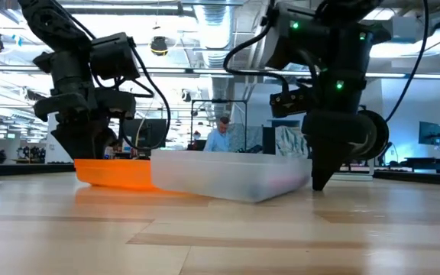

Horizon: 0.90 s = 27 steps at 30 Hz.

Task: Pick & place school supplies into a supply box
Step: Close the supply box

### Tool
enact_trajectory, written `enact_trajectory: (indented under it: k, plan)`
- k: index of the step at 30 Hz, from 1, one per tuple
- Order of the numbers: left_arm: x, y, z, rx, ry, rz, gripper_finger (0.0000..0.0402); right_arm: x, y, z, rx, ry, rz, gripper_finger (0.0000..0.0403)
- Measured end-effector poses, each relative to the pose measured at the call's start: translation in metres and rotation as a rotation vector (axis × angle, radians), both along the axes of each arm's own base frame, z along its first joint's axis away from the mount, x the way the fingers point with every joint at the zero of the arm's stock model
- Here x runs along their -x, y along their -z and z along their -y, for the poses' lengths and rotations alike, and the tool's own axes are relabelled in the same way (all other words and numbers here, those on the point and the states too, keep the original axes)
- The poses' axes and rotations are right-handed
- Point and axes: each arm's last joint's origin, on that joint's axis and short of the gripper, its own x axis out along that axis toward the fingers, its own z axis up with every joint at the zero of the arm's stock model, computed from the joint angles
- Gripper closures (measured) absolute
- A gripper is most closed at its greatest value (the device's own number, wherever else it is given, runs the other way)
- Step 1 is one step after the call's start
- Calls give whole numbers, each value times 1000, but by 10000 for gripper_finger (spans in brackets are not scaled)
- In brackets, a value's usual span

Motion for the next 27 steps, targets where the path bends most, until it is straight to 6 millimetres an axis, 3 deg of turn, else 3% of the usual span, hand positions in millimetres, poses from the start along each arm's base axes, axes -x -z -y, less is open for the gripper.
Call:
enact_trajectory:
  k: [27]
  plan:
    - [-5, -2, 63, 2, -153, 30, 249, -8, -1, 45, -74, -188, -3, 306]
